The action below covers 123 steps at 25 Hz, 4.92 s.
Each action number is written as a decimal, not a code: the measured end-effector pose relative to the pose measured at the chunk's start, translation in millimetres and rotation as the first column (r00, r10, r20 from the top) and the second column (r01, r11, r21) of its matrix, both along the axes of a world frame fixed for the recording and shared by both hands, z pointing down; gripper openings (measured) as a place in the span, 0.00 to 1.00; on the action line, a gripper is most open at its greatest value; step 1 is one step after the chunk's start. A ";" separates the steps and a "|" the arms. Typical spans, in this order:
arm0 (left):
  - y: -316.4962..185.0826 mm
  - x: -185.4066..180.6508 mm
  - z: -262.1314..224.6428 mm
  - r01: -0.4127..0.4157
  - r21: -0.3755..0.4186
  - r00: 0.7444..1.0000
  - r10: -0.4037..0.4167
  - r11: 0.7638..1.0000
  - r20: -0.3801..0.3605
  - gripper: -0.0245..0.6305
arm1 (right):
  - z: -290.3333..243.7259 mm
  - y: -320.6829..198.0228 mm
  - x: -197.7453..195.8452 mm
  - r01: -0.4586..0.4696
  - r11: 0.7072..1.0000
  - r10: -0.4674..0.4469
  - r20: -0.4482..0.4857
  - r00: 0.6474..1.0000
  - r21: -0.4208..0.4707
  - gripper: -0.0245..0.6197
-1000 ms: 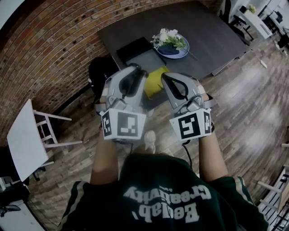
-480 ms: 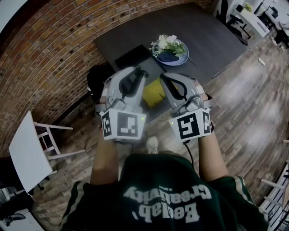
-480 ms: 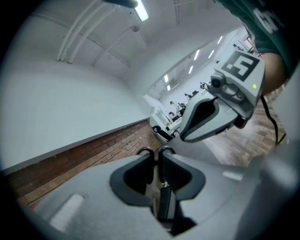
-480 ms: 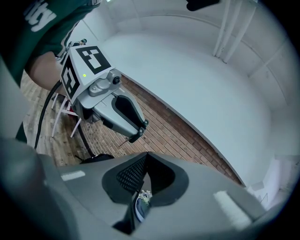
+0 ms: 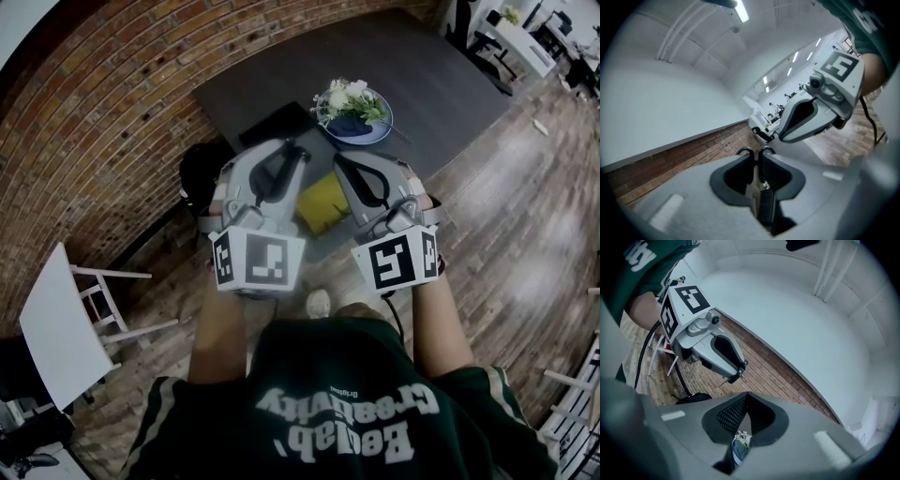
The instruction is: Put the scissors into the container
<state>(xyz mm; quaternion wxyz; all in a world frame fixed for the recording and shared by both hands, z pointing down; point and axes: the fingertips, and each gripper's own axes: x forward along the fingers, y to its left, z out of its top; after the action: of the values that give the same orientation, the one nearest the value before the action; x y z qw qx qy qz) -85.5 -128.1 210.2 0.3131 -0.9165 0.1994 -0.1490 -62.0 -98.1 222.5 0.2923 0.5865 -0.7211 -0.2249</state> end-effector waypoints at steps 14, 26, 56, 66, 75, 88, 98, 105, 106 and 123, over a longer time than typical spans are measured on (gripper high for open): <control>-6.9 -5.2 8.6 0.009 -0.036 1.000 -0.010 0.999 -0.010 0.15 | 9.2 -5.3 -5.5 0.007 1.000 -0.007 -0.004 1.000 -0.028 0.05; -10.6 14.1 22.1 0.047 -0.058 0.999 -0.046 0.997 0.014 0.15 | 19.6 -18.1 8.6 0.080 0.996 -0.079 0.012 0.997 -0.037 0.05; -65.1 103.2 31.4 0.311 -0.073 0.949 -0.307 0.948 0.067 0.16 | 21.5 -82.3 97.7 0.352 0.936 -0.350 0.064 0.934 -0.010 0.05; -68.0 126.9 44.0 0.394 -0.085 0.918 -0.387 0.915 0.086 0.16 | 33.2 -86.3 120.1 0.436 0.900 -0.435 0.069 0.898 -0.004 0.05; -68.1 131.0 51.2 0.457 -0.111 0.889 -0.448 0.882 0.098 0.15 | 40.0 -91.7 129.5 0.484 0.875 -0.482 0.091 0.871 -0.003 0.05; -62.4 119.7 68.2 0.468 -0.151 0.883 -0.455 0.871 0.111 0.15 | 46.6 -93.2 117.6 0.485 0.874 -0.484 0.108 0.869 0.018 0.05; -62.5 115.4 87.5 0.448 -0.224 0.894 -0.437 0.866 0.098 0.15 | 62.3 -94.0 111.0 0.480 0.877 -0.476 0.096 0.874 -0.022 0.05; -56.5 113.6 116.3 0.455 -0.282 0.891 -0.431 0.845 0.146 0.15 | 70.8 -90.9 107.6 0.482 0.875 -0.476 0.102 0.873 -0.040 0.05; -56.1 113.1 120.1 0.457 -0.291 0.890 -0.431 0.841 0.151 0.15 | 71.4 -90.4 106.4 0.485 0.874 -0.479 0.103 0.872 -0.041 0.05; -42.3 112.7 187.8 0.473 -0.391 0.880 -0.400 0.789 0.258 0.15 | 97.6 -86.6 107.5 0.500 0.861 -0.492 0.099 0.865 -0.088 0.05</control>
<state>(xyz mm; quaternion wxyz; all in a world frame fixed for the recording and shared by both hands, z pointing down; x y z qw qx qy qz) 27.2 -170.4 398.0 0.0685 -0.8766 0.3409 -0.3326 45.5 -184.7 320.1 0.2299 0.3720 -0.8692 -0.2306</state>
